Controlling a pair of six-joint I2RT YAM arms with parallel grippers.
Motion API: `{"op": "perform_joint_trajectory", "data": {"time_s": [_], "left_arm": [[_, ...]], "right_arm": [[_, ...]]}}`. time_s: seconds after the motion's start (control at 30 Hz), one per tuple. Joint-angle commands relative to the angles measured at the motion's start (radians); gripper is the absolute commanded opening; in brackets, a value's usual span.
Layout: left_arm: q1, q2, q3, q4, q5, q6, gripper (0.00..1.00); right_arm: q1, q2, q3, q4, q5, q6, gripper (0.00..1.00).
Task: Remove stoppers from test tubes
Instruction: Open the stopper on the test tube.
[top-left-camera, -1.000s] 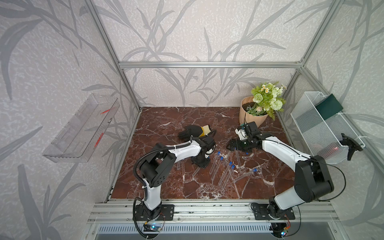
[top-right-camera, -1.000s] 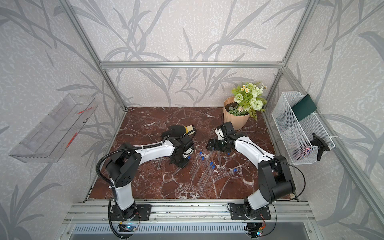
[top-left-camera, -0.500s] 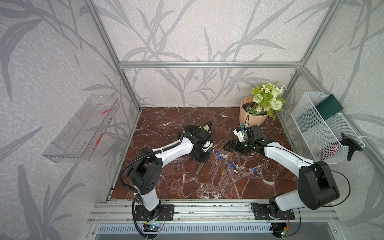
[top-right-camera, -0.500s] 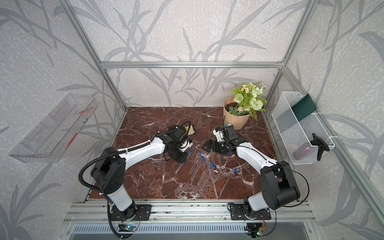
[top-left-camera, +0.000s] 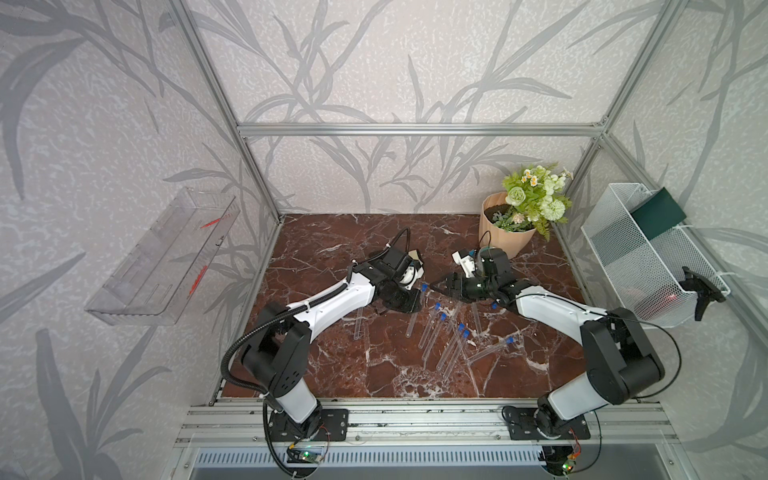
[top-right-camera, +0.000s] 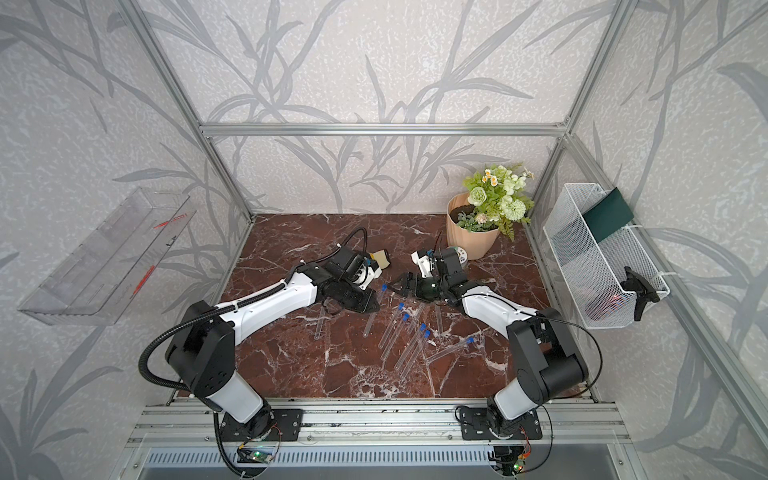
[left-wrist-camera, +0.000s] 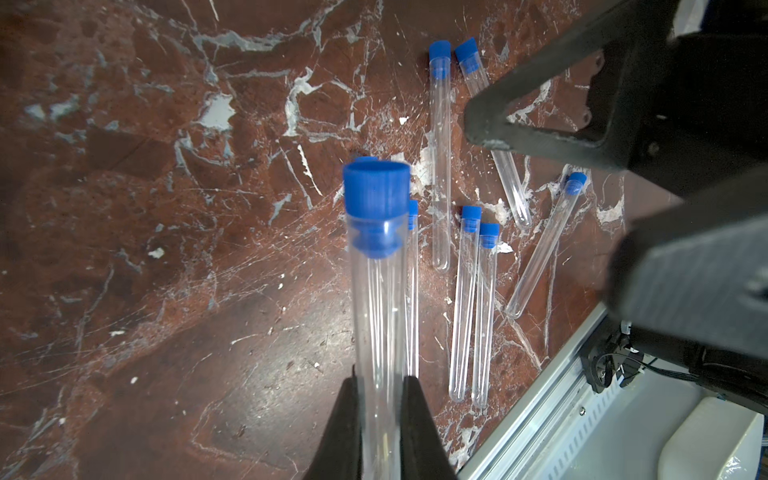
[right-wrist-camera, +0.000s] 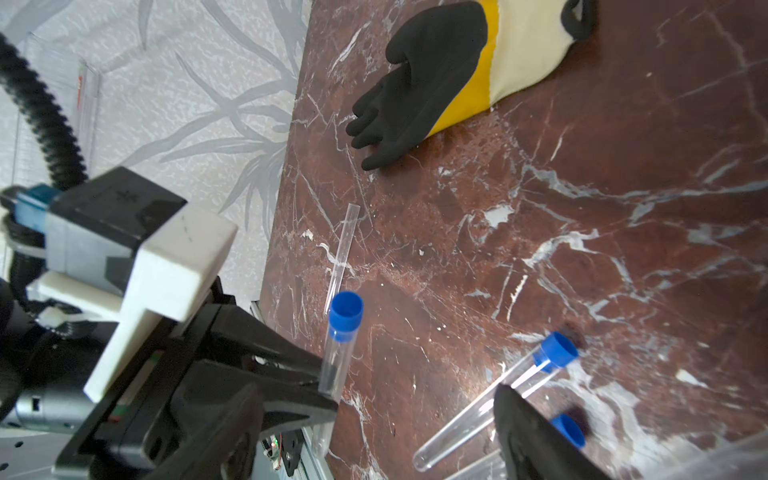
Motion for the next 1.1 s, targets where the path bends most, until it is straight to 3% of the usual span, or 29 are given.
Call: {"op": "perform_joint_trajectory", "data": {"time_s": [0.0,0.4,0.83,1.07], "left_arm": [[-0.001,-0.034,-0.01,0.011,0.026,-0.007,0.1],[-0.002,-0.037,-0.014,0.015,0.045,0.002,0.1],[-0.001,-0.053,-0.033,0.021,0.055,0.004,0.1],[-0.001,-0.053,-0.029,0.022,0.057,0.003,0.1]], "right_arm": [[0.016,0.027,0.002,0.12,-0.033,0.068,0.82],[0.057,0.12,0.043,0.179,-0.034,0.098,0.66],[0.064,0.171,0.065,0.229,-0.036,0.135,0.4],[0.068,0.176,0.069,0.232,-0.041,0.138,0.33]]}}
